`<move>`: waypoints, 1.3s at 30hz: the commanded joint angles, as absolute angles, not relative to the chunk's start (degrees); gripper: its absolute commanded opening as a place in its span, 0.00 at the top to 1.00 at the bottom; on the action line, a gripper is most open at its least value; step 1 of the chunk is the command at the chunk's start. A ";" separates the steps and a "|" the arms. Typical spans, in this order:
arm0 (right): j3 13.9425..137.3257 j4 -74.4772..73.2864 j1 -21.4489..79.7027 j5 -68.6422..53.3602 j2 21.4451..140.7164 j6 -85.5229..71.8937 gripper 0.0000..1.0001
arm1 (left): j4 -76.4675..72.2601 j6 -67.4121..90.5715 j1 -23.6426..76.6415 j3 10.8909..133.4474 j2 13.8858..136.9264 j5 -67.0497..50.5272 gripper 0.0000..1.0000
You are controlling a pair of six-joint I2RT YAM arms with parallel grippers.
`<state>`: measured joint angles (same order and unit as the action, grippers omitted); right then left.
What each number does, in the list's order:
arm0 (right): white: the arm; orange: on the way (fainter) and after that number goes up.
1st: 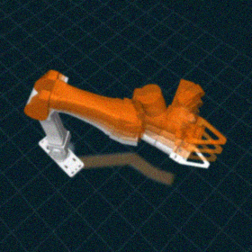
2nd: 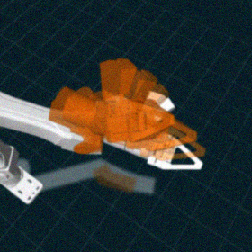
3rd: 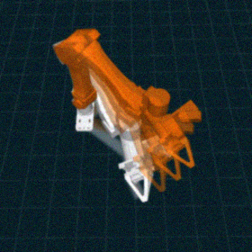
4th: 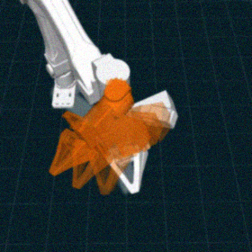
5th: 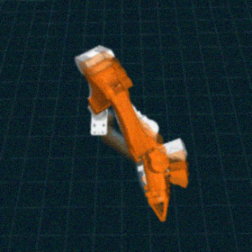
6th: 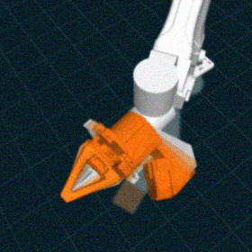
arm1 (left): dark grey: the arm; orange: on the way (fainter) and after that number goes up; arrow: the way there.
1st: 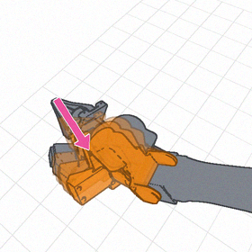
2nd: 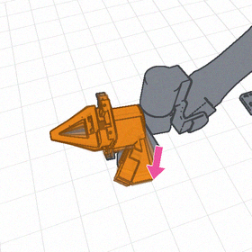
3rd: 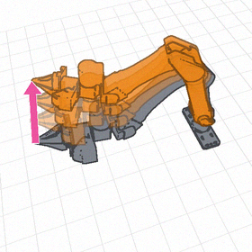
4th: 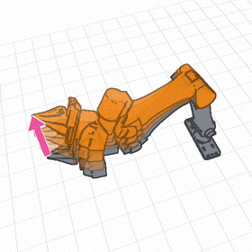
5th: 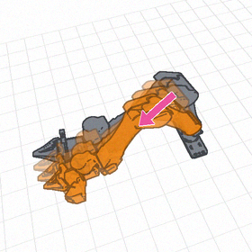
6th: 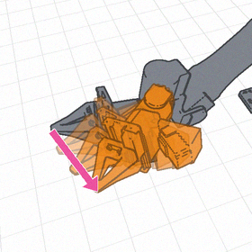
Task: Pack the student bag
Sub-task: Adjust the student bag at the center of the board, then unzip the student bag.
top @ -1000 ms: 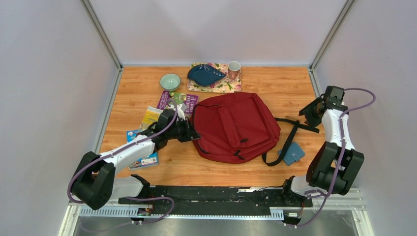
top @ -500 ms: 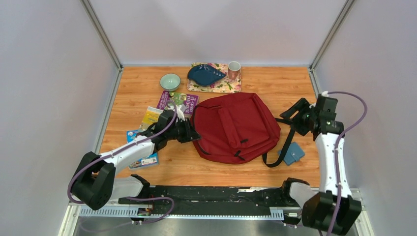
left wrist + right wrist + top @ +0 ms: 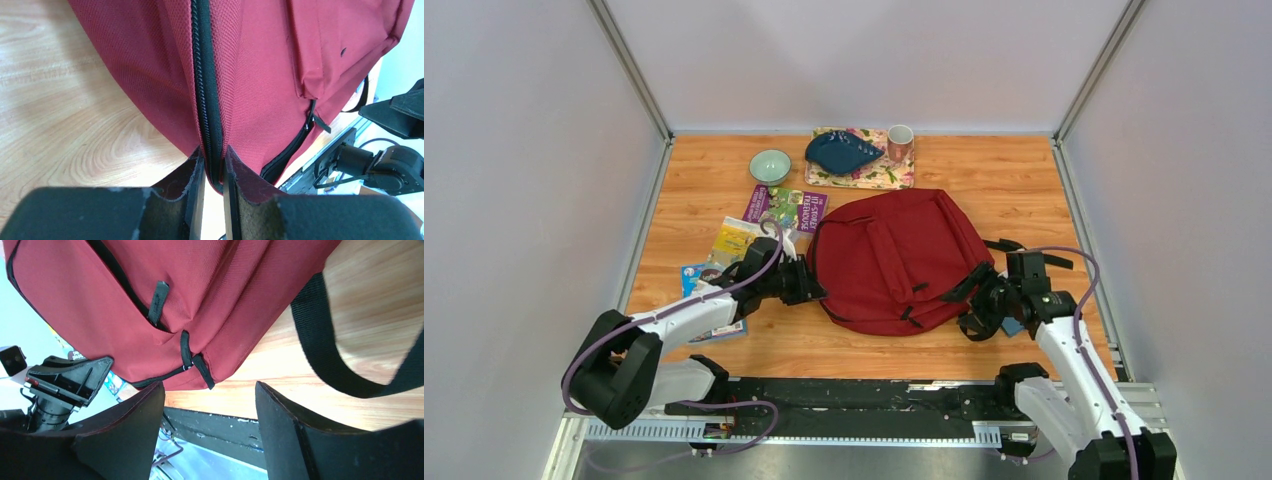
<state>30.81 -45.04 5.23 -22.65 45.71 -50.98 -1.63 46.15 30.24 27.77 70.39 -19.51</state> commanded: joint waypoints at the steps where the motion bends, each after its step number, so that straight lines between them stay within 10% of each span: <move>1: 29.97 -40.08 9.66 -21.28 47.55 -58.08 0.31 | -3.07 46.05 29.97 26.02 69.96 -21.09 0.74; 19: 22.50 -23.39 15.20 -13.54 57.30 -64.25 0.35 | -6.68 46.93 29.97 21.80 71.45 -21.44 0.74; 23: 23.20 -23.12 15.12 -11.34 59.33 -63.54 0.67 | -7.38 46.93 29.97 22.15 71.63 -22.15 0.74; 30: 23.03 -23.64 15.21 -8.61 56.25 -63.98 0.95 | -3.61 44.92 29.97 24.25 67.08 -20.49 0.24; 39: 20.48 -20.04 15.29 -11.34 55.64 -64.25 0.99 | 13.97 41.83 29.97 28.21 49.78 -2.57 0.22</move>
